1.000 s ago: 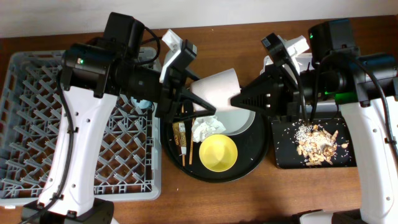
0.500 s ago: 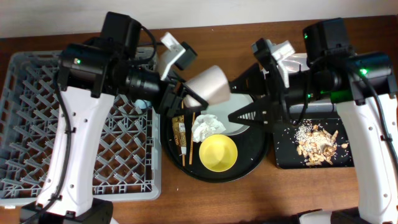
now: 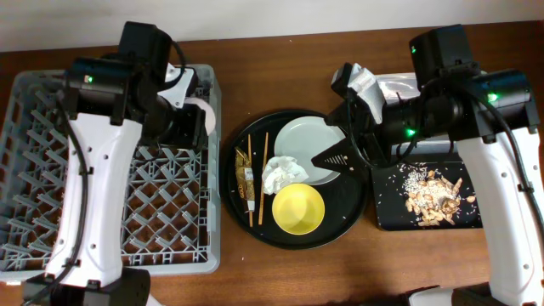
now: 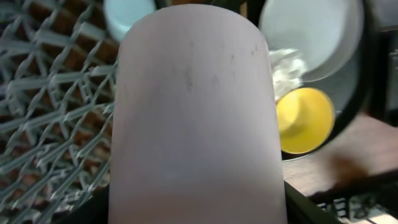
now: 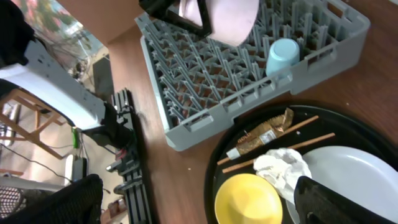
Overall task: Sort waste into correct bins and load items into the dishwasher rack
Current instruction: 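Lower the pink cup into the rack with the left gripper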
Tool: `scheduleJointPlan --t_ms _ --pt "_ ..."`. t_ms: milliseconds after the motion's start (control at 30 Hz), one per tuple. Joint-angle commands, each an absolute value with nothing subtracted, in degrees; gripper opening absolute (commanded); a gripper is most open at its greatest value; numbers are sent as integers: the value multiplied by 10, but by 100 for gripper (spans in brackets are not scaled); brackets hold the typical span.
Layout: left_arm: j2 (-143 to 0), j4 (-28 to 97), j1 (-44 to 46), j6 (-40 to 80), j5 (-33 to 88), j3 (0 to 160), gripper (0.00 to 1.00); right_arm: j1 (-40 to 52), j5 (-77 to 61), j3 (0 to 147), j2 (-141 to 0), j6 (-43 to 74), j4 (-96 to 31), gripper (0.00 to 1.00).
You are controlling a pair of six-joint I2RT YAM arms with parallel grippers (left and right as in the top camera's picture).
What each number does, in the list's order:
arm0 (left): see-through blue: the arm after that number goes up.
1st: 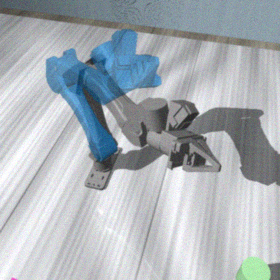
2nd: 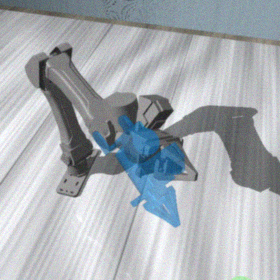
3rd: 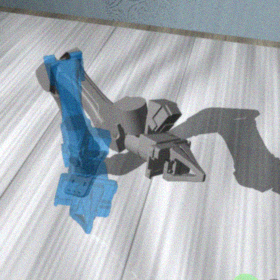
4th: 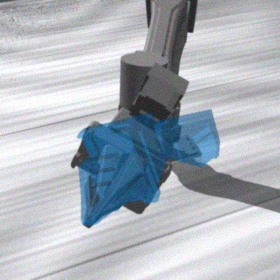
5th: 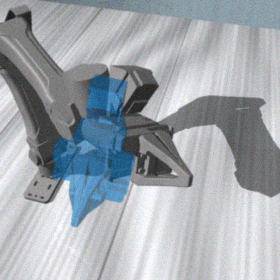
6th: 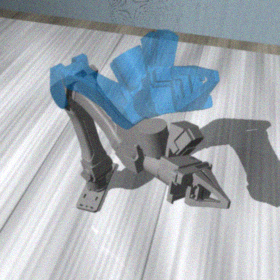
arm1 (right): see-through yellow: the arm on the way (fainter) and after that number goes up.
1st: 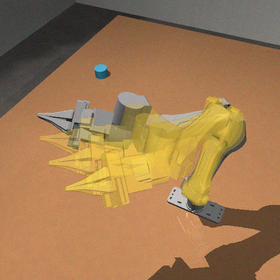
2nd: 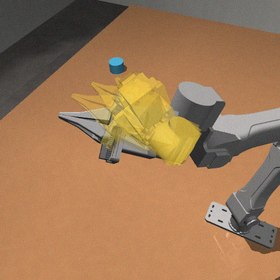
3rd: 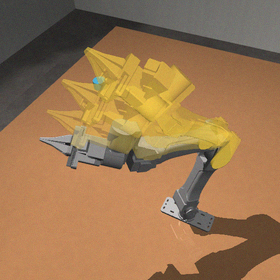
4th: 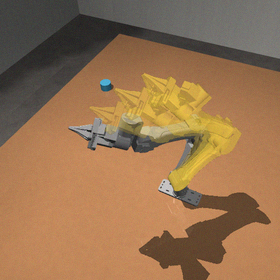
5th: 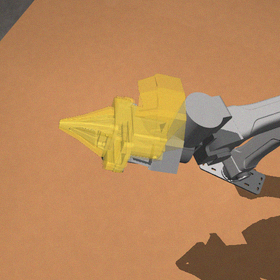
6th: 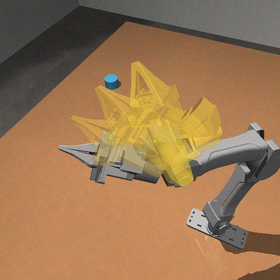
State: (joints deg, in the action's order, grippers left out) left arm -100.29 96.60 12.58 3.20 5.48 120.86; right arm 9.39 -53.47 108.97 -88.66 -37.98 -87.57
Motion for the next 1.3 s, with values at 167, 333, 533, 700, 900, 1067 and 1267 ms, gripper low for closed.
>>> scheduleJointPlan --t_ms 167,333,533,700,900,1067,1267 --pt "-1004 863 126 79 2 1053 34 98 -517 1099 -879 -385 -876 99" --pt "-1005 811 117 81 2 964 34 98 -517 1099 -879 -385 -876 98" --pt "-1005 828 96 81 2 955 34 98 -517 1099 -879 -385 -876 99" --pt "-1005 827 96 81 2 936 34 98 -517 1099 -879 -385 -876 99" --pt "-1005 797 96 81 2 891 34 98 -517 1099 -879 -385 -876 99" --pt "-1005 775 96 82 1 874 34 98 -517 1099 -879 -385 -876 99" --pt "-1005 771 96 82 -3 873 48 98 -517 1099 -879 -385 -876 99"
